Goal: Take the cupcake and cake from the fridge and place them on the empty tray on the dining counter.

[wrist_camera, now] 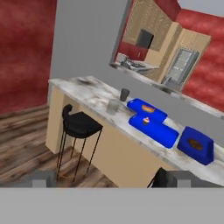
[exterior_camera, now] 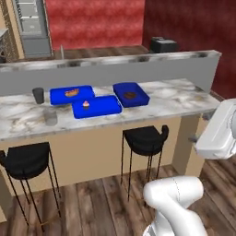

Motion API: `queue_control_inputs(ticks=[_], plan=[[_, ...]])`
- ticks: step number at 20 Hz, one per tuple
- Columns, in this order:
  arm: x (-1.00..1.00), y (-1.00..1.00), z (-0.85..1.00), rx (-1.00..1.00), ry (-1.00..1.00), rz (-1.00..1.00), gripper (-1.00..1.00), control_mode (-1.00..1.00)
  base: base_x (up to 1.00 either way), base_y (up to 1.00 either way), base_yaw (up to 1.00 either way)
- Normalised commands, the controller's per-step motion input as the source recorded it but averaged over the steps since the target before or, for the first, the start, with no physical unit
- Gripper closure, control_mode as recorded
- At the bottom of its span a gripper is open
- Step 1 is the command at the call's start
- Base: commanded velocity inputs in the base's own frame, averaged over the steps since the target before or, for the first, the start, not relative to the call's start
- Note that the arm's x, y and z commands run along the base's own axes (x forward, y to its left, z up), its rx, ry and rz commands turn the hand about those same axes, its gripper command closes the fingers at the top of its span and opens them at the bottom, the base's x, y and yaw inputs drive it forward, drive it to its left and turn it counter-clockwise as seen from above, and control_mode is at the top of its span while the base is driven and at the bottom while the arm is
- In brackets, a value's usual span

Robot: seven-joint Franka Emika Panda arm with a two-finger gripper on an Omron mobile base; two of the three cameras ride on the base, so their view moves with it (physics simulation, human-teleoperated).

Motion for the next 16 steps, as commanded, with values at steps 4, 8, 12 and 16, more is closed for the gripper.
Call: queue_control_inputs(ticks=[4, 8, 12, 16], plan=[[0.0, 0.0, 0.0, 0.0, 0.0, 0.0, -1.0, 1.0, -0.01, -1.0, -0.11], [0.0, 0.0, 0.0, 0.0, 0.0, 0.0, -1.0, 1.0, 0.16, -1.0, -0.13], [0.0, 0.0, 0.0, 0.0, 0.0, 0.0, -1.0, 1.0, 0.35, -1.0, -0.13], [0.0, 0.0, 0.0, 0.0, 0.0, 0.0, -1.0, 1.0, 0.23, -1.0, -0.15]])
